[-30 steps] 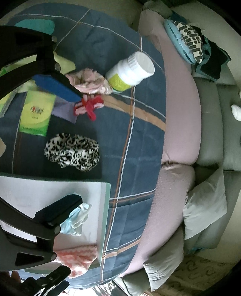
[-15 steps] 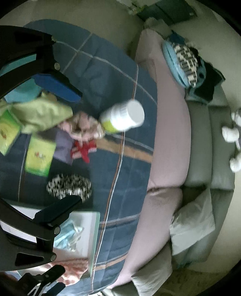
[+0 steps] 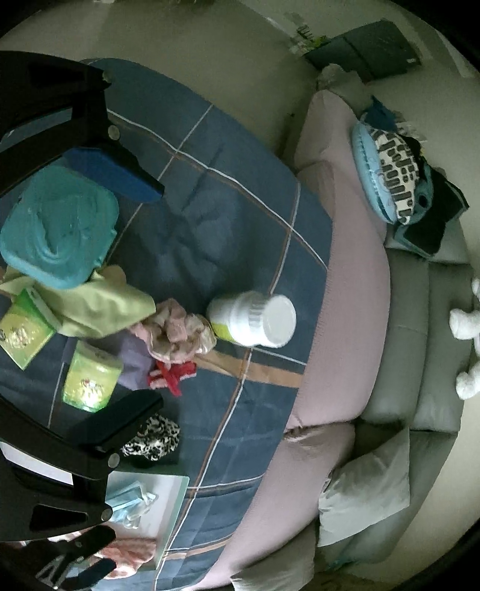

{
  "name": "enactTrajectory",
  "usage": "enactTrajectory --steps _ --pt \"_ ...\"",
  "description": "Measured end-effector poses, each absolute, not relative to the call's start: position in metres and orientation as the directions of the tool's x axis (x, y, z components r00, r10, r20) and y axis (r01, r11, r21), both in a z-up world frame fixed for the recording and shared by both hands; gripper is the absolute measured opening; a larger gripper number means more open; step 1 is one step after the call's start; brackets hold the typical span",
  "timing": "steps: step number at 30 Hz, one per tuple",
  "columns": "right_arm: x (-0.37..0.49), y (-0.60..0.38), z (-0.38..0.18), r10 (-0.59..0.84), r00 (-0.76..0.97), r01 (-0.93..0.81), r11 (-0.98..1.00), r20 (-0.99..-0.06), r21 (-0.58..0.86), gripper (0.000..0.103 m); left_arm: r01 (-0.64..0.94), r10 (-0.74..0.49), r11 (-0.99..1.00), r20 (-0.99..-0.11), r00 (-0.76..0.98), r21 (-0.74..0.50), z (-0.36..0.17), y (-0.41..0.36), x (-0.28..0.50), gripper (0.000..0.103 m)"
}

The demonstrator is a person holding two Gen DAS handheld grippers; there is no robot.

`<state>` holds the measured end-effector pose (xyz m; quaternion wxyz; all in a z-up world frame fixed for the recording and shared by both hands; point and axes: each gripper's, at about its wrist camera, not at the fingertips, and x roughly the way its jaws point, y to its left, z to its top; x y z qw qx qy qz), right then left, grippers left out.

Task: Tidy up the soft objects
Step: 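Withdraw both grippers from the tray toward the remaining items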

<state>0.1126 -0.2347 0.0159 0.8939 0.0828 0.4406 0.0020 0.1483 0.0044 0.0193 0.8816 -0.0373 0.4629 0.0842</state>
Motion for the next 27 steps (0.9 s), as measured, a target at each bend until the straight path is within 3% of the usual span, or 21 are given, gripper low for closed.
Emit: enactTrajectory --steps 13,19,27 --pt "0.127 -0.178 -0.006 0.179 0.537 -0.074 0.983 -0.824 0.165 0.103 -0.195 0.061 0.980 -0.887 0.459 -0.034 -0.004 0.035 0.155 0.101" --pt "0.131 -0.161 -0.017 0.238 0.487 -0.109 0.971 -0.840 0.212 0.103 -0.123 -0.012 0.990 -0.903 0.429 -0.071 -0.006 0.032 0.166 0.101" --pt "0.138 -0.140 -0.028 0.302 0.436 -0.111 0.953 -0.848 0.282 0.100 0.039 0.005 0.999 -0.946 0.324 0.019 -0.013 0.036 0.187 0.100"
